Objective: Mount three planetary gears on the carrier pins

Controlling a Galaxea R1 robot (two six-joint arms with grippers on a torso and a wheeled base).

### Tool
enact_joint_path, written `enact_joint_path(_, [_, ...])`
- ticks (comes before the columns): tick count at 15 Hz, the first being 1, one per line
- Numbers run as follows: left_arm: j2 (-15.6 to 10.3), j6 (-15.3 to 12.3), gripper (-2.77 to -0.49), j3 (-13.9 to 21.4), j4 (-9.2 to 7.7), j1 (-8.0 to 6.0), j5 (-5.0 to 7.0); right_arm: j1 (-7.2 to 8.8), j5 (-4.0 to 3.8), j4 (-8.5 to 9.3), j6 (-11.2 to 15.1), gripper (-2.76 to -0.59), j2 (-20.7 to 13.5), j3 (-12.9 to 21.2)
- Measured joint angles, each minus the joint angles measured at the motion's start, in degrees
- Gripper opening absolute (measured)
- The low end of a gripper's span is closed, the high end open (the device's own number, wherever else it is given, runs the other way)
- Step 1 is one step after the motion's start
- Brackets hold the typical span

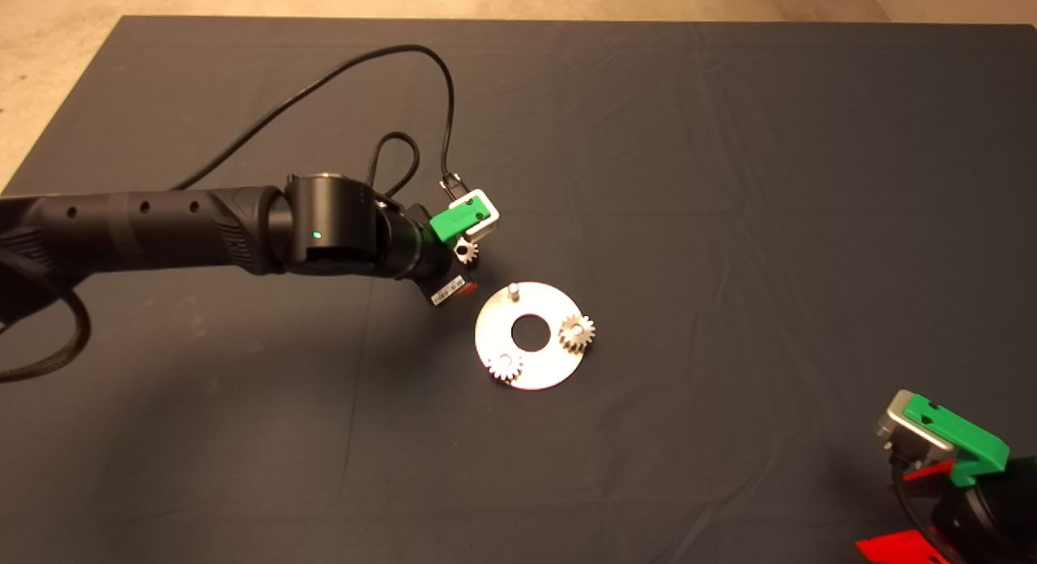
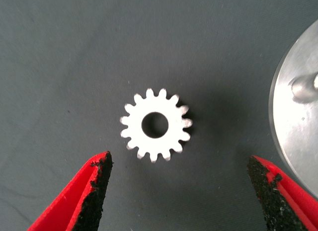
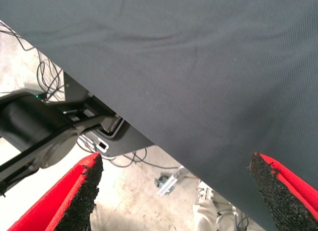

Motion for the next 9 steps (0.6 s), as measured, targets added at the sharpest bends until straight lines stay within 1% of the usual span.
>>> enact_joint_path(2, [0.02,1.27,-1.37,-1.36,-0.17,0.0,-0.78,0.0,0.0,0.0,-0.02,-1.16,0.04,0.0])
enact_joint_path(3, [0.05,1.43,-1.37,-2.34,-0.24,-0.02,-1.58,-0.01,-0.02,0.0,-0.02,-1.16,0.02,0.0])
enact_joint_path(6, [0.05,1.44,-1.37,-3.35,-0.39,-0.02,-3.03,0.0,-0.02,0.0,-0.02,-1.16,0.04,0.0])
enact_joint_path(8, [0.19,1.54,-1.37,-4.15,-0.48,-0.02,-3.15,0.0,0.0,0.0,-0.02,-1.16,0.04,0.0])
enact_joint_path(9, [0.21,1.62,-1.37,-4.7,-0.49,-0.02,-3.67,0.0,0.0,0.0,-0.02,-1.16,0.02,0.0])
